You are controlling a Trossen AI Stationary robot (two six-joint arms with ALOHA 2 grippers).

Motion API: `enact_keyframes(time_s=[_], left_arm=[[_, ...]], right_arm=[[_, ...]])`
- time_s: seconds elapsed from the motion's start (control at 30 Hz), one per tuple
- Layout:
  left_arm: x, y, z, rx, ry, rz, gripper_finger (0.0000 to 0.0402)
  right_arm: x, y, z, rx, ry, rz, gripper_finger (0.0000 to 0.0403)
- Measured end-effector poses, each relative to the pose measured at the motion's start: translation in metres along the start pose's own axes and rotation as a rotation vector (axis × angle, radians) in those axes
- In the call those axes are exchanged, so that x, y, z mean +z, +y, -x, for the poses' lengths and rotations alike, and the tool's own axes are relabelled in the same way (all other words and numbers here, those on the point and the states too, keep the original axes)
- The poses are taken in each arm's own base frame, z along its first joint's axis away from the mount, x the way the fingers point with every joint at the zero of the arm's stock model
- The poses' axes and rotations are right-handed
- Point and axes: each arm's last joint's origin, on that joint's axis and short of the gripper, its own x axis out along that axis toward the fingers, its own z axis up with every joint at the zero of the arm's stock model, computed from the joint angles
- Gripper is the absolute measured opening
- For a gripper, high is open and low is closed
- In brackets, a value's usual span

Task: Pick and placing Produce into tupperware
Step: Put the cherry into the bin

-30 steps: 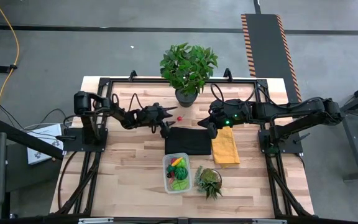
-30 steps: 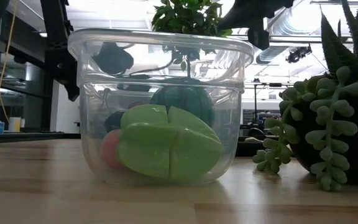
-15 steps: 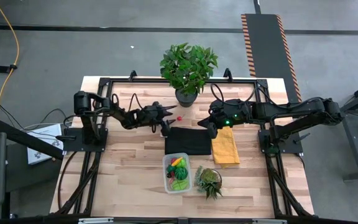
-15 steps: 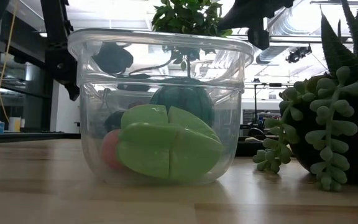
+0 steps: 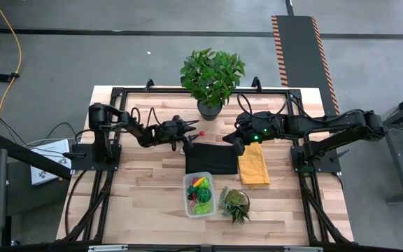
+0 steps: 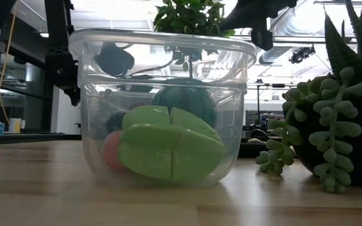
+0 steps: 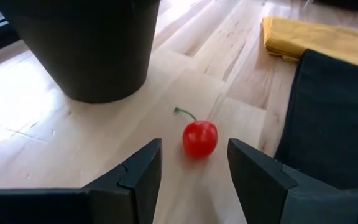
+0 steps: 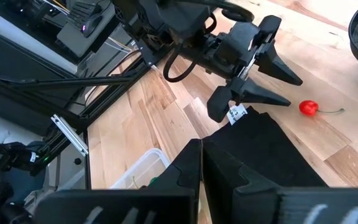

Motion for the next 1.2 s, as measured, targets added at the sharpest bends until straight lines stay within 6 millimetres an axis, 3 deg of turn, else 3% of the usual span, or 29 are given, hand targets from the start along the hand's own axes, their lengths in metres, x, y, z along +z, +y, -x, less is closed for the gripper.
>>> enact_keyframes(time_s=[0.4, 0.8, 1.2], left_arm=[[-0.003, 0.000, -0.001, -0.014, 0.012, -0.050, 0.0170], [-0.002, -0.014, -0.023, -0.022, -0.013, -0.053, 0.0170], [-0.008, -0.013, -0.026, -0.017, 0.021, -0.058, 0.0170]], right_arm=[[0.000, 0.000, 0.000, -0.004, 0.005, 0.002, 0.0007], [-0.001, -0.001, 0.000, -0.007, 0.009, 0.001, 0.0007], [-0.001, -0.001, 0.000, -0.011, 0.014, 0.005, 0.0007]])
